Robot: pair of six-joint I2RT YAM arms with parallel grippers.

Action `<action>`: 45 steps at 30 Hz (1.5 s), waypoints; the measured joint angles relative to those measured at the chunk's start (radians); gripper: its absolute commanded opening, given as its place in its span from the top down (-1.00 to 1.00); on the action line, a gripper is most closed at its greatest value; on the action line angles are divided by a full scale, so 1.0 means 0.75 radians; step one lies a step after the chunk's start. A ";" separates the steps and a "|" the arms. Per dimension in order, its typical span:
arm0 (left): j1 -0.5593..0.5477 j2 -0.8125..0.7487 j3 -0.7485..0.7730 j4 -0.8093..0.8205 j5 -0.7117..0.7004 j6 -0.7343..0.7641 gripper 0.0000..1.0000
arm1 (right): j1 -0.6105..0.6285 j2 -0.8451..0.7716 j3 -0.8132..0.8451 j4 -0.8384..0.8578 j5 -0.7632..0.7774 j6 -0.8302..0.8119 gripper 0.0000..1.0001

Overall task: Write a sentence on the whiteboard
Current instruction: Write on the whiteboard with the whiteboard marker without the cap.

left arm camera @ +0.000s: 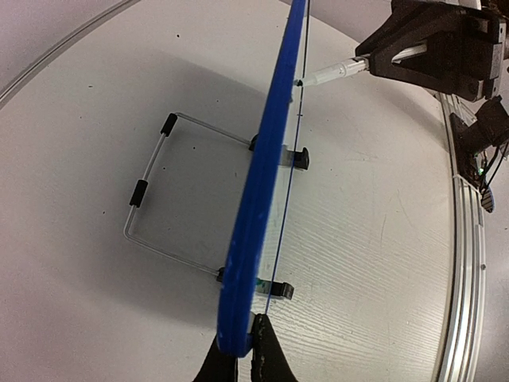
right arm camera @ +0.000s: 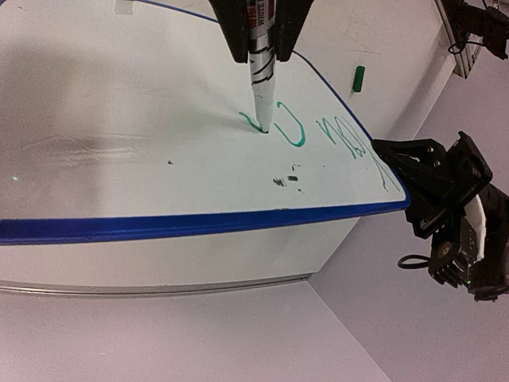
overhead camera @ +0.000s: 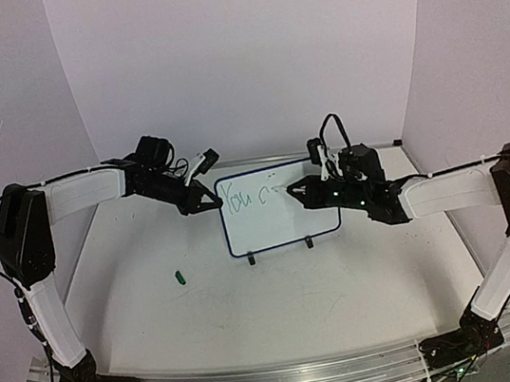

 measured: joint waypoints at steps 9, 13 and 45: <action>0.000 0.000 0.000 0.000 0.000 0.000 1.00 | 0.000 0.025 -0.001 0.007 -0.038 0.003 1.00; 0.000 0.000 0.000 0.000 0.000 0.000 1.00 | 0.000 0.035 -0.025 0.007 -0.049 0.012 1.00; 0.000 0.000 0.000 0.000 0.000 0.001 1.00 | -0.001 -0.016 -0.033 -0.013 0.020 0.007 1.00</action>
